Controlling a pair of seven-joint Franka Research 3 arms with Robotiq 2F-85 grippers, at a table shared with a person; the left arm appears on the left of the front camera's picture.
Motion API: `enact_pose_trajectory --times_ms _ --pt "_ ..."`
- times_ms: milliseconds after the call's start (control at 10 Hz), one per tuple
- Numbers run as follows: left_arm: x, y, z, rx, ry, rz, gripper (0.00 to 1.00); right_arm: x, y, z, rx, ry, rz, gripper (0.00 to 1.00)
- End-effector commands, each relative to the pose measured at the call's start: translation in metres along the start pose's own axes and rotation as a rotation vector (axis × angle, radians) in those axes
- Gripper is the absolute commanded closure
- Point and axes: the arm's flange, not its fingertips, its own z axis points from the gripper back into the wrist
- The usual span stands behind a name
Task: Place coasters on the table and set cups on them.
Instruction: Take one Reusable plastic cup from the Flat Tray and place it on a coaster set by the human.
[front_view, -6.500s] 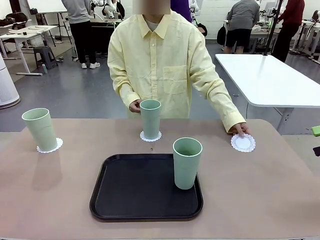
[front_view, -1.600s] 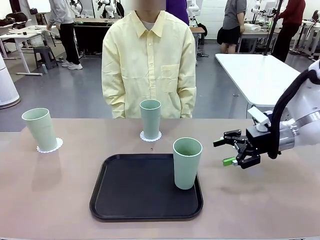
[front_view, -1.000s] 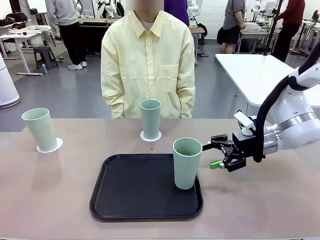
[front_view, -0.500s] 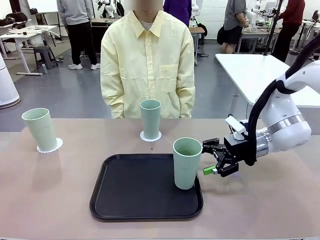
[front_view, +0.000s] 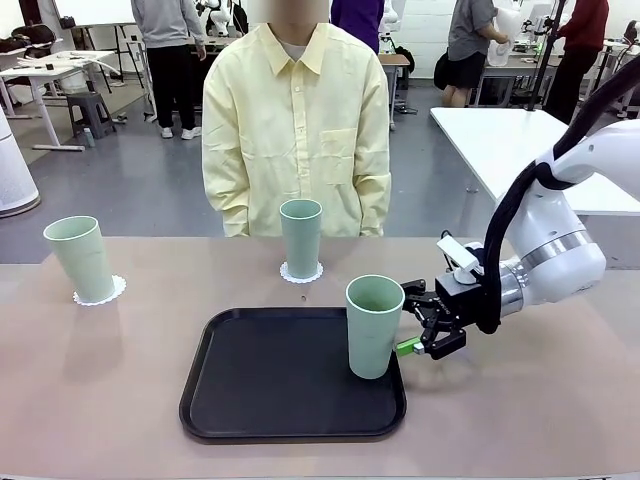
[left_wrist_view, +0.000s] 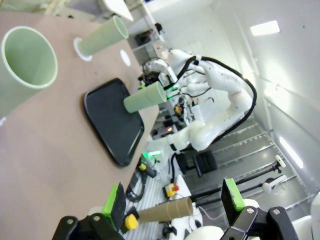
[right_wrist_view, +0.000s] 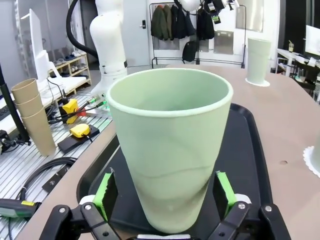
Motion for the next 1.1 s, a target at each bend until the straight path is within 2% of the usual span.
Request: enact_pose_trajectory --times_ms 0,1000 --pt "-0.001 -0.002 0.002 -0.006 -0.001 0.0 0.0 -0.004 -0.01 -0.012 -0.008 -0.004 0.024 0.0" --pt "-0.001 -0.002 0.002 -0.006 -0.001 0.0 0.0 -0.009 -0.02 -0.048 0.068 0.005 -0.008 0.0"
